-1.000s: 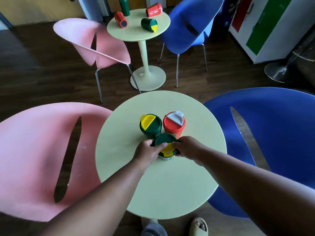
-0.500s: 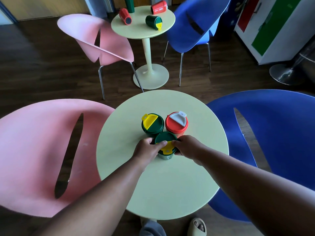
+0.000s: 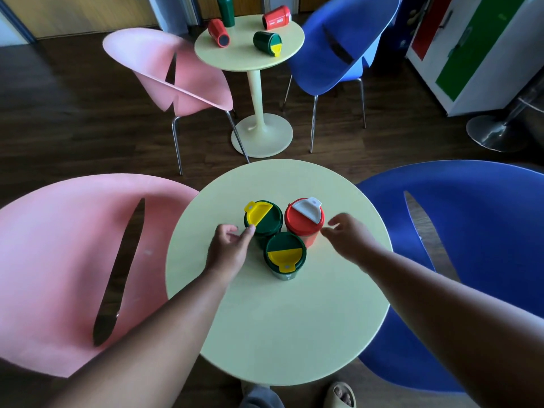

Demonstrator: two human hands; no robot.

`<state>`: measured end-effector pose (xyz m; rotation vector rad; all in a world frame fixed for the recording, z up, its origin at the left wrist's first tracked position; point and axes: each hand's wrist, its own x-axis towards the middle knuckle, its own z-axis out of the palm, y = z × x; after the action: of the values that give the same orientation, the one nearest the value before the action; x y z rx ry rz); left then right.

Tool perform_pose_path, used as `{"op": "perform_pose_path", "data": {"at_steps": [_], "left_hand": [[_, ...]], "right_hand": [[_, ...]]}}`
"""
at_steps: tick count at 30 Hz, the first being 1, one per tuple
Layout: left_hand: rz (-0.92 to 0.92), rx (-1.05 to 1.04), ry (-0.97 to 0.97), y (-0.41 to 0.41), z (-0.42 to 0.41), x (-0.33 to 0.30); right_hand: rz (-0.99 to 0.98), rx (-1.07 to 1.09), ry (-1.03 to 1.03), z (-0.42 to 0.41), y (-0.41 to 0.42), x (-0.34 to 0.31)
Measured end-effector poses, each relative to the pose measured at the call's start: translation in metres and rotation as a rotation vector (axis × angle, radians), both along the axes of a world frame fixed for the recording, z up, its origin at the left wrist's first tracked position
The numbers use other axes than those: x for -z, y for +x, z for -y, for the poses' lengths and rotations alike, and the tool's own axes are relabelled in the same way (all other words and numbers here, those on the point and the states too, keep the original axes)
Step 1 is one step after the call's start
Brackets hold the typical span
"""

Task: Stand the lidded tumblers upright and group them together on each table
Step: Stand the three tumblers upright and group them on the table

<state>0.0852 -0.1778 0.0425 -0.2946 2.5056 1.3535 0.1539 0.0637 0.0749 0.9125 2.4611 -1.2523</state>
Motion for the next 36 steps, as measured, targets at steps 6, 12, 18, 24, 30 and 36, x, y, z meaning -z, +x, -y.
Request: {"op": "perform_pose_path", "data": {"at_steps": [6,12,18,24,30,36], "left_hand": [[0.053,0.069,0.061,-0.036,-0.013,-0.003],[0.043,0.058,0.037,-0.043,-0.020,0.003],[0.029,0.053,0.012,-0.042,-0.018,0.006],[0.021,0.082,-0.018,-0.043,-0.016,0.004],[0.009,0.089,-0.069,-0.041,-0.019,0.001],[-0.033,0.123,-0.166,-0.038,-0.019,-0.015]], "right_hand": [[-0.040,-0.009,-0.081,-0.008,-0.032,-0.009],[0.018,-0.109,-0.035,0.002,-0.042,-0.007],[0.006,-0.111,0.014,0.002,-0.042,-0.002],[0.003,-0.105,0.012,0.004,-0.042,0.001],[0.003,-0.134,0.021,0.003,-0.041,0.001],[0.005,-0.179,0.104,-0.003,-0.040,-0.010]]}}
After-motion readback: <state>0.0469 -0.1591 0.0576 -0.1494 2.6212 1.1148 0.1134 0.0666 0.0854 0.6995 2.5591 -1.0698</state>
